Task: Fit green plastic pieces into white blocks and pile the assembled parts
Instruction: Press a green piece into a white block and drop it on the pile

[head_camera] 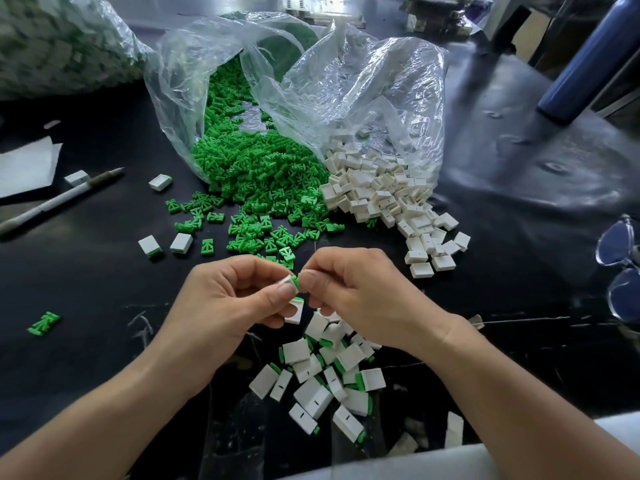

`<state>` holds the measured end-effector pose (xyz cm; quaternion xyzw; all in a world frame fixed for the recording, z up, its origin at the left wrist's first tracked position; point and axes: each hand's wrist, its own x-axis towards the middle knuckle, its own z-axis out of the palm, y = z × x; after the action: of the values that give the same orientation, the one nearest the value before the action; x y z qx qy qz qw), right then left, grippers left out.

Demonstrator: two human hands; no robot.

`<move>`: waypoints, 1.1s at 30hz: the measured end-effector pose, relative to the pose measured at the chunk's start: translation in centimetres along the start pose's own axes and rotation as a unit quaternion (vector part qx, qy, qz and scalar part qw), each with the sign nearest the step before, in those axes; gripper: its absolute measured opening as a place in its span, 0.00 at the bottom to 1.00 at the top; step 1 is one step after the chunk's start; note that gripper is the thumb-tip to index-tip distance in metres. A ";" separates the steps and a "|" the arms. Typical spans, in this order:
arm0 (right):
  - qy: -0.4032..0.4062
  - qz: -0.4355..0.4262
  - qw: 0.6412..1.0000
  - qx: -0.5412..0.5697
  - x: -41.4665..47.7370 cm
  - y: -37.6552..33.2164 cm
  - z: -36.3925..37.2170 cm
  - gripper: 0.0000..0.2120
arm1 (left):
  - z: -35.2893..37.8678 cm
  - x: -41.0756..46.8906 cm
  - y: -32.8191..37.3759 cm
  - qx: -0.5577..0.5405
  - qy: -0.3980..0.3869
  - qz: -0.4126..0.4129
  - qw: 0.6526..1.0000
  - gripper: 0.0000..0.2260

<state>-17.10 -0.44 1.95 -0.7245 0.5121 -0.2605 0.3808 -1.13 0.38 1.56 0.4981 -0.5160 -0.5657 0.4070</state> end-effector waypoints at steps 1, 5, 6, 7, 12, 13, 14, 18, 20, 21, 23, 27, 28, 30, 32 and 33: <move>0.002 -0.005 1.000 -0.006 0.0 0.0 0.0 0.08 | 0.0 0.0 0.0 -0.003 -0.005 -0.005 1.000 0.11; 0.010 -0.019 1.000 -0.006 -0.1 -0.1 0.0 0.08 | 0.0 -0.1 0.1 -0.009 -0.023 -0.015 1.000 0.11; 0.007 -0.020 1.000 -0.005 -0.1 -0.2 -0.1 0.08 | 0.0 -0.1 0.1 -0.006 -0.024 -0.010 1.000 0.10; 0.000 -0.022 1.000 -0.010 -0.1 -0.2 -0.2 0.09 | -0.1 -0.1 0.2 -0.004 -0.026 -0.005 1.000 0.09; -0.032 -0.036 0.997 -0.063 -0.3 -0.4 -0.2 0.09 | -0.2 -0.3 0.0 0.025 -0.046 0.021 0.998 0.08; -0.035 -0.042 0.995 -0.079 -0.3 -0.4 -0.2 0.09 | -0.2 -0.4 -0.1 0.032 -0.046 0.028 0.998 0.08; -0.038 -0.050 0.993 -0.099 -0.3 -0.5 -0.2 0.09 | -0.2 -0.4 -0.2 0.043 -0.045 0.036 0.997 0.08; -0.056 -0.083 0.980 -0.170 -0.4 -0.8 -0.1 0.09 | -0.1 -0.6 -0.5 0.099 -0.047 0.063 0.992 0.05; -0.064 -0.099 0.974 -0.193 -0.5 -0.8 -0.1 0.09 | -0.2 -0.7 -0.6 0.132 -0.051 0.072 0.987 0.02; -0.065 -0.103 0.972 -0.199 -0.6 -0.8 -0.1 0.09 | -0.2 -0.7 -0.6 0.140 -0.053 0.077 0.986 0.02; -0.049 -0.109 0.977 -0.179 -0.6 -0.8 -0.1 0.09 | -0.2 -0.7 -0.3 0.122 -0.058 0.086 0.987 0.03; 0.015 -0.091 0.995 -0.047 -0.5 -0.6 0.0 0.12 | -0.5 -0.3 0.1 0.005 -0.042 0.079 0.996 0.09; 0.024 -0.079 0.997 -0.009 -0.5 -0.7 0.0 0.14 | -0.6 -0.3 0.0 -0.015 -0.040 0.078 0.996 0.11; 0.028 -0.043 0.997 0.064 -0.5 -0.7 -0.2 0.23 | -0.8 -0.2 0.0 -0.039 -0.039 0.086 0.995 0.15; -0.001 0.002 0.990 0.139 -0.4 -0.6 -0.4 0.25 | -0.9 -0.2 0.0 -0.057 -0.050 0.102 0.992 0.19; -0.030 0.019 0.982 0.185 -0.4 -0.7 -0.4 0.23 | -0.9 -0.2 0.0 -0.065 -0.057 0.109 0.990 0.19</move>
<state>-17.13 -0.03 2.75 -0.6391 0.4569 -0.3221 0.5282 -0.17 0.37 1.59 0.3783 -0.5522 -0.5776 0.4673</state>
